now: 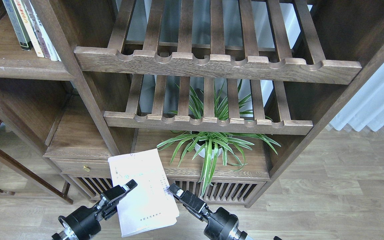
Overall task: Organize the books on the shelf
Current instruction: 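Carry the white booklet with the left gripper to the side shelf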
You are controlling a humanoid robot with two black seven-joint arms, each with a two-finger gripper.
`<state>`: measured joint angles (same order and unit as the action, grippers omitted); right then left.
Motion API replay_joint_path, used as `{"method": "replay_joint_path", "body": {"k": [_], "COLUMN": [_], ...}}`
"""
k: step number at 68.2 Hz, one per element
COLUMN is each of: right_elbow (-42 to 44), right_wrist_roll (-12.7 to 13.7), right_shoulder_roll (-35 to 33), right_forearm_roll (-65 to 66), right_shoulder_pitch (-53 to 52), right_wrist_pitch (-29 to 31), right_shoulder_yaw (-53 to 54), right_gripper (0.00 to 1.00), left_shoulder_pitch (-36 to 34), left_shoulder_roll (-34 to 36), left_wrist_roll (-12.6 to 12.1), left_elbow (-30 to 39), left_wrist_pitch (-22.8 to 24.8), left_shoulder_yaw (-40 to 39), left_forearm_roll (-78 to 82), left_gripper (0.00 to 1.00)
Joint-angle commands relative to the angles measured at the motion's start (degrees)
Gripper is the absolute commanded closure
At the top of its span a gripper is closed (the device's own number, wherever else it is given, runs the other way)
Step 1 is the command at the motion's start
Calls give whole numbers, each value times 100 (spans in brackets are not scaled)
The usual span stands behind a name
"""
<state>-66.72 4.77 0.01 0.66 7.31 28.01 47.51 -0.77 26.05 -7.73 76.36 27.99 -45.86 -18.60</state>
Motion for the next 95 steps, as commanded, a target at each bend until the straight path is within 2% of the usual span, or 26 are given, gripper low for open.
{"method": "replay_joint_path", "body": {"k": [1,6,18,38,45,49,50,52,83,95], "right_elbow": [9,36,168,212,264,282,282,282,291,291], "right_wrist_roll": [-3,-3,-3,-3,-3,-3,-3,-3,-3,-3], "right_shoulder_roll": [-1,-1,-1,-1,-1,-1,-1,-1,-1,-1], "right_forearm_roll": [-4,-4,-4,-4,-13,-13,-13,-13,-13,-4], "right_shoulder_pitch": [25,60,60,69,69,69,69,69,96,96], "right_wrist_pitch": [-1,-1,-1,-1,-1,-1,-1,-1,-1,-1], "right_shoulder_yaw": [4,-5,-5,-5,-5,-5,4,4,4,-5], "right_gripper": [0,0,0,0,0,0,0,0,0,0], "left_shoulder_pitch": [200,534,1026,1290,1369,1404,1431,1439,1422,1089], "left_shoulder_roll": [471,927,1499,2053,2238,2326,2404,2457,2976,3073], "left_wrist_roll": [-10,-18,-27,-89,-229,-387,-518,-554,-590,-651], "left_elbow": [344,757,1232,1478,1469,1469,1408,1390,916,600], "left_wrist_pitch": [1,1,1,1,1,1,1,1,1,1], "left_shoulder_yaw": [-547,-1143,-2154,-3631,-4027,-4335,-4622,-4756,-5724,-5838], "left_forearm_roll": [5,5,14,32,32,32,40,40,58,137], "left_gripper": [90,90,89,90,89,89,89,89,88,90]}}
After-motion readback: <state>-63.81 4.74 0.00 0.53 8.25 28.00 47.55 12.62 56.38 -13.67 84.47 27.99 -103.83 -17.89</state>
